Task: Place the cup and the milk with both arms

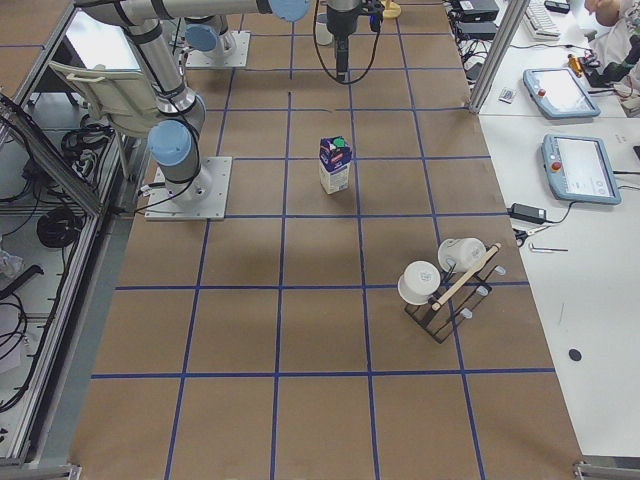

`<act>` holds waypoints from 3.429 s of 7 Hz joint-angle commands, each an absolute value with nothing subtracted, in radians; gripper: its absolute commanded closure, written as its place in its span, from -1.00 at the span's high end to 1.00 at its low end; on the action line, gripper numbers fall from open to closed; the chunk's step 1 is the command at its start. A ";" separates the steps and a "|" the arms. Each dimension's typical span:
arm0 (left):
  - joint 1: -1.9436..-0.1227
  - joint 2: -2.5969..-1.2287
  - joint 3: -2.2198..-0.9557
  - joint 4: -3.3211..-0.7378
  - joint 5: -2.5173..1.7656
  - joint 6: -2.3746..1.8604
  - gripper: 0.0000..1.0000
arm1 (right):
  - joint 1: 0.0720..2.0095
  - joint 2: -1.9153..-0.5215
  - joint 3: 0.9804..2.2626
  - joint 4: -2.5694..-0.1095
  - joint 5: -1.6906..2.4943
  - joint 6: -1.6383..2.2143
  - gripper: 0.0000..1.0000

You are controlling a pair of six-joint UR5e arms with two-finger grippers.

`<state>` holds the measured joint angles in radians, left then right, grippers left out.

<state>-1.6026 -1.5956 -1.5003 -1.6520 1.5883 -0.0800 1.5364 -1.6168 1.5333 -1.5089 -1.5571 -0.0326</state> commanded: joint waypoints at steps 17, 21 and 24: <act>-1.436 -1.617 -1.650 -1.597 1.628 -0.083 1.00 | 1.532 -1.611 1.551 -1.528 -1.555 -0.043 1.00; -1.318 -1.690 -1.914 -1.381 1.646 0.027 0.96 | 1.529 -1.554 1.572 -1.506 -1.555 -0.040 1.00; -1.315 -1.729 -1.934 -1.313 1.720 0.117 0.80 | 1.496 -1.546 1.588 -1.523 -1.595 -0.184 1.00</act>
